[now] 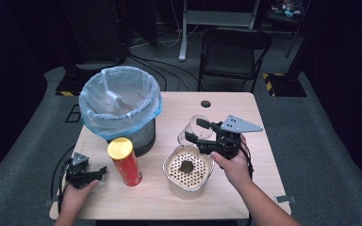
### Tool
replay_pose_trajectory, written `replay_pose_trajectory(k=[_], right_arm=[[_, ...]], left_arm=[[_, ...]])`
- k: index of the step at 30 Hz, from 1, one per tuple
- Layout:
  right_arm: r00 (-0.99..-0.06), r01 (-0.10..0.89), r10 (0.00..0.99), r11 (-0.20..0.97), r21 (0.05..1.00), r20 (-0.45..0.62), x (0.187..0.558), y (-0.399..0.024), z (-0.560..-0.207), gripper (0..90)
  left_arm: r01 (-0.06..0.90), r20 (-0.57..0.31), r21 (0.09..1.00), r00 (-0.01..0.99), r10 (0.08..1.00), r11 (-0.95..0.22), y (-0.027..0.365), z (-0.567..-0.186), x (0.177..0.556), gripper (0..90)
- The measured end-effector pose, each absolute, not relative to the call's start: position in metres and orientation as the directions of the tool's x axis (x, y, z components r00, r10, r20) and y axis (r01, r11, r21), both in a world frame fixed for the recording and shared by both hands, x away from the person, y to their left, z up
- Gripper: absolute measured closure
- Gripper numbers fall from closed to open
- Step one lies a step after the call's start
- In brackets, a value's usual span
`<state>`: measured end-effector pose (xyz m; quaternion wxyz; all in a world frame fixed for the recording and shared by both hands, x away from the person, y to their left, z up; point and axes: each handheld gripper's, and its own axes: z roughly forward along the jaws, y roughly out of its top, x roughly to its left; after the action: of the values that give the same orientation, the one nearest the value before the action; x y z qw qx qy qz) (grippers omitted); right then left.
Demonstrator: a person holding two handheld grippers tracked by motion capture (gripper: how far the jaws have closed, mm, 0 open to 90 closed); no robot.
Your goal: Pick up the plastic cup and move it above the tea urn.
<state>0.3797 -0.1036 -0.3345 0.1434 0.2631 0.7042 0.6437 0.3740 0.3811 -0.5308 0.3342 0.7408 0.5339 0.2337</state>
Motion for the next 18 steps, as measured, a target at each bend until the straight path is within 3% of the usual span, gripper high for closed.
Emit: replay_pose_trajectory(k=[10, 18], right_arm=[[-0.801, 0.159, 0.592, 0.065, 0.985, 0.090, 0.380, -0.100, -0.307, 33.7], [-0.789, 0.075, 0.615, 0.125, 0.989, -0.018, 0.394, -0.085, -0.283, 33.4]], left_arm=[[0.630, -0.006, 0.743, 0.345, 0.938, -0.227, 0.380, -0.531, 0.374, 11.6], [0.629, -0.009, 0.744, 0.347, 0.938, -0.225, 0.380, -0.531, 0.373, 11.7]])
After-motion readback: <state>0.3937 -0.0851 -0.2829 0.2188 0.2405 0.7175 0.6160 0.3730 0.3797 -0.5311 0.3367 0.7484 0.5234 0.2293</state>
